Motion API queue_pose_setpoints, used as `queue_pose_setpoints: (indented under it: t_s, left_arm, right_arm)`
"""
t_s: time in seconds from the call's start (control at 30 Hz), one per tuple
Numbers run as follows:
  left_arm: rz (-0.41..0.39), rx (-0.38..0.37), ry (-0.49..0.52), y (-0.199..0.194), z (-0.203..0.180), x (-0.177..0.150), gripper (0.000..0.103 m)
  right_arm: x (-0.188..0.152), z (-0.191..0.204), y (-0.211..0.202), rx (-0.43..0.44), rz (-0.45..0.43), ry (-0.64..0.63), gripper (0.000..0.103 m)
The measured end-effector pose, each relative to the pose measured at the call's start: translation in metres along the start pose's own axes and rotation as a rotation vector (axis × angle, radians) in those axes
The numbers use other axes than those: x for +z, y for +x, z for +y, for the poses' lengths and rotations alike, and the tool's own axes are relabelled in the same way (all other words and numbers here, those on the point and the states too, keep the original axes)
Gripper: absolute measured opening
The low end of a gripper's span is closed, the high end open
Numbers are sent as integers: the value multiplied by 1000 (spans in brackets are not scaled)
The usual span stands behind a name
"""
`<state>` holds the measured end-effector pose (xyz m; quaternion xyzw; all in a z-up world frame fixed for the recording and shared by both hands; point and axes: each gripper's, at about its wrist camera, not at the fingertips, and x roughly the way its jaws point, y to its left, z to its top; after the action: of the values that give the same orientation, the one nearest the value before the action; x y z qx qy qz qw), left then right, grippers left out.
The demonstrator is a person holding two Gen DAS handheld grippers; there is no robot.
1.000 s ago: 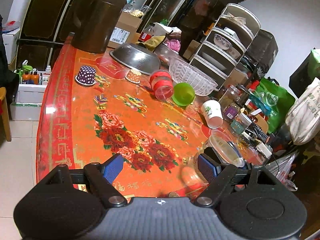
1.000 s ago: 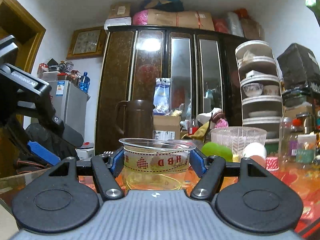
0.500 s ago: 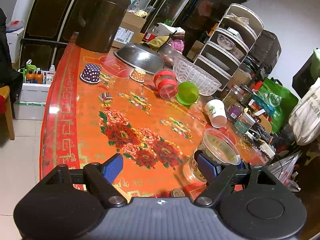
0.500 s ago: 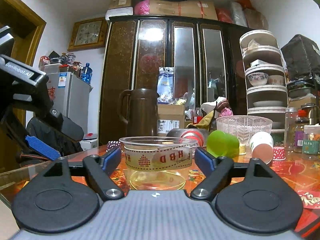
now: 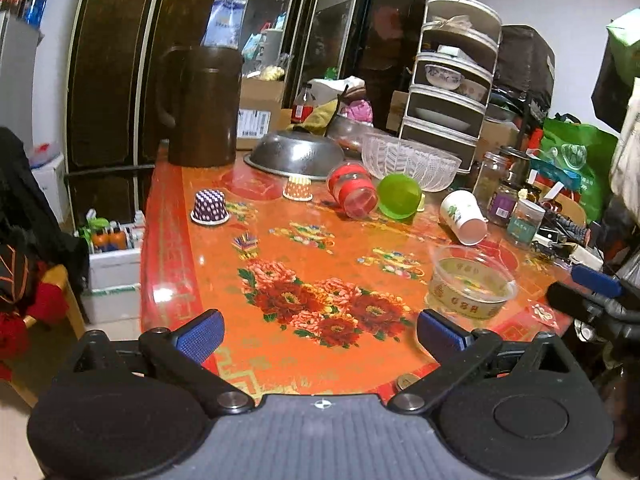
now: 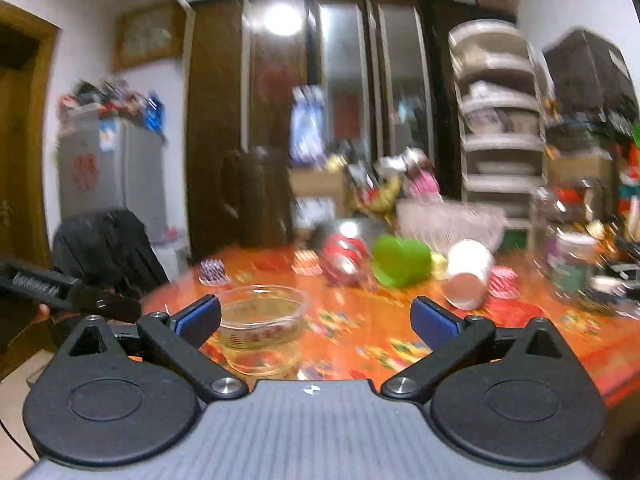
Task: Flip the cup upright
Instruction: 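Withdraw the open right tool back from the standing cup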
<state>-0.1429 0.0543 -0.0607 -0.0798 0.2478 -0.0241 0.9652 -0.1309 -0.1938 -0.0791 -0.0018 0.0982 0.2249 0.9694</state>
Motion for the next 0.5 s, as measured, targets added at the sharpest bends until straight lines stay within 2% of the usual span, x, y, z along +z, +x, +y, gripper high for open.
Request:
queue_pose_setpoints:
  t_s: [0.07,0.13,0.23,0.33,0.5]
  left_arm:
    - [1,-1,14,-13,-6,3,103]
    - [10,-5,23,-24,-14,5,103]
    - [21,-29,44,-38,-31,7,103]
    - [38,-41,44,-42,-43,10,103]
    - [42,-85,42,-44,-56,12,103]
  right_arm:
    - [16,-4,-9,12,77,25,102]
    - [26,-2,-17,-19,139,33,102]
    - [33,1,-35,-33,156,40,102]
    - [37,-10,-48,-37,144,119,102]
    - [37,-28,-48,-35,154,167,102]
